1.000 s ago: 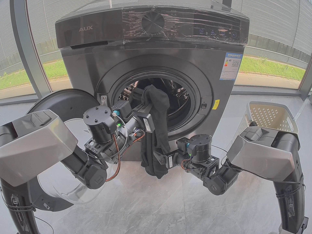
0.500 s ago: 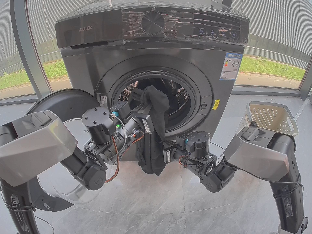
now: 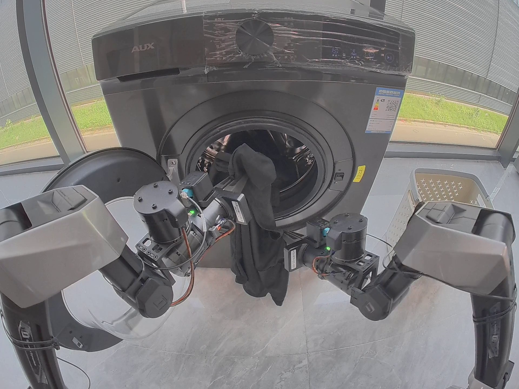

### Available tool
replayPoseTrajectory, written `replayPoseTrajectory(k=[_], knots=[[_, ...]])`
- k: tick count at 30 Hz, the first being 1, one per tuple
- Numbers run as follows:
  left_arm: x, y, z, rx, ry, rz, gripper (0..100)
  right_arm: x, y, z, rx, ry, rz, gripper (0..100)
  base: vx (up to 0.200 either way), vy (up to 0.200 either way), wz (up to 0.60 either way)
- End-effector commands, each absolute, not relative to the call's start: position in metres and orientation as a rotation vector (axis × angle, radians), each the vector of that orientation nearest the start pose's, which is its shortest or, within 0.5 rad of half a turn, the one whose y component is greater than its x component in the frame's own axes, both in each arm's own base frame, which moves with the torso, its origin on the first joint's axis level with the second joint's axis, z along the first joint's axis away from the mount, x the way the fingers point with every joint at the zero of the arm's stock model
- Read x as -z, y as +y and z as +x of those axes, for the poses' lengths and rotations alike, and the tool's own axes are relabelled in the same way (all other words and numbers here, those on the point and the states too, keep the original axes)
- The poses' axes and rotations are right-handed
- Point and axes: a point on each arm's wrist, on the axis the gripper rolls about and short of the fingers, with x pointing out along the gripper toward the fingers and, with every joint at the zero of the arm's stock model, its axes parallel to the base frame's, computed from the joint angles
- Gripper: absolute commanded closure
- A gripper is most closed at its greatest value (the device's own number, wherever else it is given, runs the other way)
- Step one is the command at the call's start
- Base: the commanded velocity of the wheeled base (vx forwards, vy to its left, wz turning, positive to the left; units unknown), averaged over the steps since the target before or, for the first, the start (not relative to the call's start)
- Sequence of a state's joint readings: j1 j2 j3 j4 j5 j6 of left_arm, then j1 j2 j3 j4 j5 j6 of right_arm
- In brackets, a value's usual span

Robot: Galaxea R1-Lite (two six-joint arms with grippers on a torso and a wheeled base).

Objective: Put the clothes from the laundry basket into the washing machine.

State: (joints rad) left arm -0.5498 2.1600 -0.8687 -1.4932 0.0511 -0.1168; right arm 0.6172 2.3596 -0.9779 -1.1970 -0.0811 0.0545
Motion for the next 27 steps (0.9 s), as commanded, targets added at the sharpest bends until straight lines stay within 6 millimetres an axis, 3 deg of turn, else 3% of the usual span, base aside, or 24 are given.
replayPoseTrajectory(k=[1, 6, 19, 20, 27], knots=[[-0.117, -0.195, 0.333, 0.490, -0.148, -0.167, 100, -0.072, 0.216, 0.331, -0.505, 0.149, -0.004, 100, 0.000, 0.000, 0.00], [-0.120, -0.198, 0.331, 0.502, -0.161, -0.172, 100, -0.055, 0.207, 0.327, -0.508, 0.204, -0.038, 100, 0.000, 0.000, 0.00], [-0.126, -0.205, 0.330, 0.525, -0.201, -0.185, 100, 0.005, 0.222, 0.350, -0.520, 0.268, -0.085, 100, 0.000, 0.000, 0.00], [-0.126, -0.205, 0.330, 0.525, -0.201, -0.185, 100, 0.006, 0.223, 0.350, -0.521, 0.269, -0.085, 0, 0.000, 0.000, 0.00], [-0.125, -0.206, 0.329, 0.529, -0.198, -0.185, 100, 0.026, 0.232, 0.349, -0.542, 0.292, -0.097, 0, 0.000, 0.000, 0.00]])
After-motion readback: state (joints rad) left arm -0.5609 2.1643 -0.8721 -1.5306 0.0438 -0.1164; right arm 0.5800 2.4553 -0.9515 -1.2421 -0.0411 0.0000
